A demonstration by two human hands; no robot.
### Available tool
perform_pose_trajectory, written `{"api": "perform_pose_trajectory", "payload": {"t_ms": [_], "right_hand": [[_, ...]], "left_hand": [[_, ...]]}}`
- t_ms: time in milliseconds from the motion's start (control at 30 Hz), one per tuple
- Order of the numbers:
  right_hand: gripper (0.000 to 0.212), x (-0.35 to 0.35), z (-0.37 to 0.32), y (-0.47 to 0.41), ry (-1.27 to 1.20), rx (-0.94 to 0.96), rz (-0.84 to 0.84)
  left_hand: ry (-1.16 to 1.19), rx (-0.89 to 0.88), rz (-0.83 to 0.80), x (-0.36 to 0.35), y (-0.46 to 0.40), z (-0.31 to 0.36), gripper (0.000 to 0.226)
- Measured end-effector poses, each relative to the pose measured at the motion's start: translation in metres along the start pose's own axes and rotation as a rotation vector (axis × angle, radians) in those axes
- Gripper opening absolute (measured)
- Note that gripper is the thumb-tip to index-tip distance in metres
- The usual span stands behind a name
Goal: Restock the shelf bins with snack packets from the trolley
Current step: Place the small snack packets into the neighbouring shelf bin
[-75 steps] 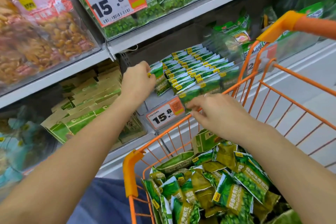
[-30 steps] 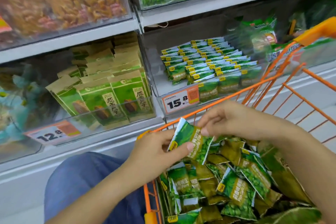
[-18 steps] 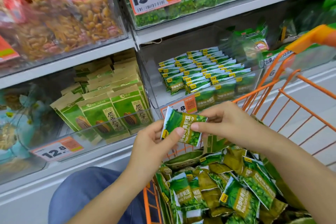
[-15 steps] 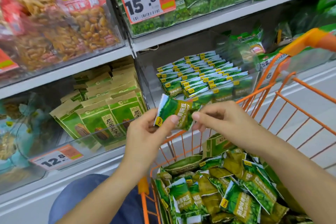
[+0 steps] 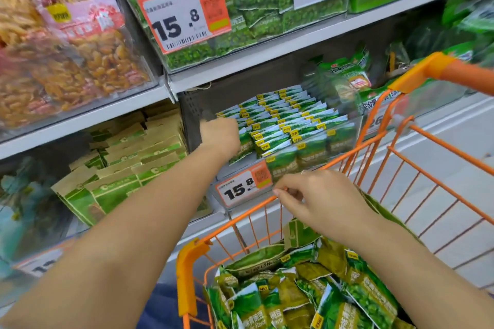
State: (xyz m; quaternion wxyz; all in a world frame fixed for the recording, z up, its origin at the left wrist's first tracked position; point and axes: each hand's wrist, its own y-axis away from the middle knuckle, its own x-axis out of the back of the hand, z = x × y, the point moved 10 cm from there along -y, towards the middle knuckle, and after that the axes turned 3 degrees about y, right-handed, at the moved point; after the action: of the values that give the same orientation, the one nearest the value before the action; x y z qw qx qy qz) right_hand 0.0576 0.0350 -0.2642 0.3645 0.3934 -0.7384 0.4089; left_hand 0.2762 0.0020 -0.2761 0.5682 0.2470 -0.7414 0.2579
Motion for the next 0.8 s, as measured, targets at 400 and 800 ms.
{"api": "perform_pose_trajectory", "payload": {"t_ms": [400,800], "right_hand": [[0.025,-0.011,-0.014,-0.004,0.069,0.128,0.026],[0.02,-0.042,-0.026,0.002,-0.019,0.094,-0.261]], "left_hand": [[0.071,-0.037,-0.086,-0.041,-0.022,0.006,0.035],[0.696,-0.52,0.168,0.067,0.141,0.026,0.02]]}}
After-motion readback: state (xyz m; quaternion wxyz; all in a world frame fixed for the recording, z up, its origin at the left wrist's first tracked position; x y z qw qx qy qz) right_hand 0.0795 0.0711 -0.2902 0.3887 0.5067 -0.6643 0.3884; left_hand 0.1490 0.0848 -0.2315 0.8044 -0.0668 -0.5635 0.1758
